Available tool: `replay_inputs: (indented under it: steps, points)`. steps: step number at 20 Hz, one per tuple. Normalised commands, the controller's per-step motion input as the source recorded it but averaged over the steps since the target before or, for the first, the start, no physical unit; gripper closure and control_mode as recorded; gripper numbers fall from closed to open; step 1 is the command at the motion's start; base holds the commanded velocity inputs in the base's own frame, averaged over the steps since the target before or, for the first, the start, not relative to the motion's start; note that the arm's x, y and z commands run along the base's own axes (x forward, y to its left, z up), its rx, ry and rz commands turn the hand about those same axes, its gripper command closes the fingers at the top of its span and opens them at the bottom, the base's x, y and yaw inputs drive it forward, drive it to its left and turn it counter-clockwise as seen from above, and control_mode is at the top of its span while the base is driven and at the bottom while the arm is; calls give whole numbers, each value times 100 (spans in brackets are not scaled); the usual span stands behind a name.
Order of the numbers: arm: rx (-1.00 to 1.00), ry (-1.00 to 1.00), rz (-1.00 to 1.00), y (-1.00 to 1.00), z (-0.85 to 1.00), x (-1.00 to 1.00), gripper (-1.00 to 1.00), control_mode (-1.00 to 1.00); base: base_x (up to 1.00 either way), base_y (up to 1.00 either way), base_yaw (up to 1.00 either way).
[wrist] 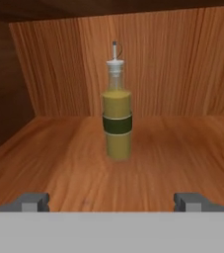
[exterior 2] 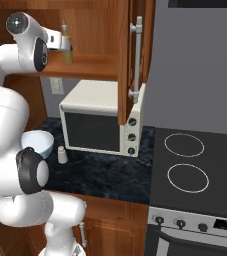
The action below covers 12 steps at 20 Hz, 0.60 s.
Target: Retrieve the bottle and the shaker from the cabinet and place them next to the mixing bowl on the counter. Then add garlic from the fridge to the mixing bowl.
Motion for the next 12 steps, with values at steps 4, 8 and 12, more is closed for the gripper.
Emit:
replay_inputs:
  steps: [4,8,12]
  points:
    - [0,0,0,-1,0,39,-100,-100,0,0,0]
    - [0,0,0,0,-1,35,-100,-100,0,0,0]
    - [0,0,0,0,-8,46,-100,-100,0,0,0]
